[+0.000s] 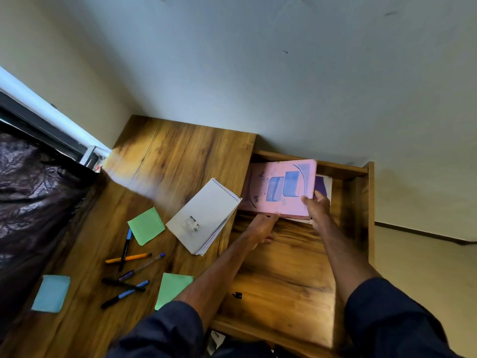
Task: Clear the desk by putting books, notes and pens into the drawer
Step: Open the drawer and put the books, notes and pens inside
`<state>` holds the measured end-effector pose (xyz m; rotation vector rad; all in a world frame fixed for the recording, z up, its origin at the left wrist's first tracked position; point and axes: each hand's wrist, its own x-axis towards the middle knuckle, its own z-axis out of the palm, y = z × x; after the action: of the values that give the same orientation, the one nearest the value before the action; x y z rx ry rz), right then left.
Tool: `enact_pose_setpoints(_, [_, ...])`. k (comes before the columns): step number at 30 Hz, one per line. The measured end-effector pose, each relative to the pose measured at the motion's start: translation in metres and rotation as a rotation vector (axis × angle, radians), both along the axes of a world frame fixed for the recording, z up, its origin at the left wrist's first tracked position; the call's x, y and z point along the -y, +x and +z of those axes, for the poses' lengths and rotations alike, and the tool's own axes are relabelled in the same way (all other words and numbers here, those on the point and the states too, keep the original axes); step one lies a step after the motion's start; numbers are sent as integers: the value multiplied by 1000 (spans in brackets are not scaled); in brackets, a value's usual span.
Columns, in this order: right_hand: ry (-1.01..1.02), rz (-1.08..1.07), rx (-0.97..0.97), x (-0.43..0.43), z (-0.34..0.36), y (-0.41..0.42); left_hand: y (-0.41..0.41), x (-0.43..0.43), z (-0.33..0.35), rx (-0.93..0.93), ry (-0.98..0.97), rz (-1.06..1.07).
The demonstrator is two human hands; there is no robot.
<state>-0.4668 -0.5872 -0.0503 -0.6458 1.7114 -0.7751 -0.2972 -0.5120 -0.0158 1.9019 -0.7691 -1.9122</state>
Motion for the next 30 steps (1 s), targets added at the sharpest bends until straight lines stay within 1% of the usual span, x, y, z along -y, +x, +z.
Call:
enact_pose_setpoints(6, [118, -94, -53, 2, -23, -31, -6, 2, 3, -28, -11, -30])
enact_pose_setpoints(10, [34, -133, -309, -1, -33, -35, -7, -1, 4, 4, -16, -51])
enact_pose_setpoints(13, [-13, -141, -361, -7, -32, -29, -5, -4, 0, 44, -29, -68])
enact_pose_setpoints(15, [-49, -95, -374, -15, -26, -20, -5, -6, 0, 86, -38, -83])
enact_pose_setpoints(18, [-138, -41, -343, -28, -13, 5, 0, -9, 4, 170, -129, -132])
enact_pose_setpoints(22, [-295, 52, -212, -44, 8, 53, 22, -22, 26, 235, -418, -162])
enact_pose_setpoints(24, [-348, 133, -154, -50, 21, 80, 41, -35, 38, 281, -506, -135])
enact_pose_setpoints(27, [-370, 264, -73, -58, 35, 121, 77, -55, 50, 372, -524, -11])
enact_pose_setpoints(30, [-414, 437, -96, -69, 43, 157, 119, -80, 51, 448, -471, 125])
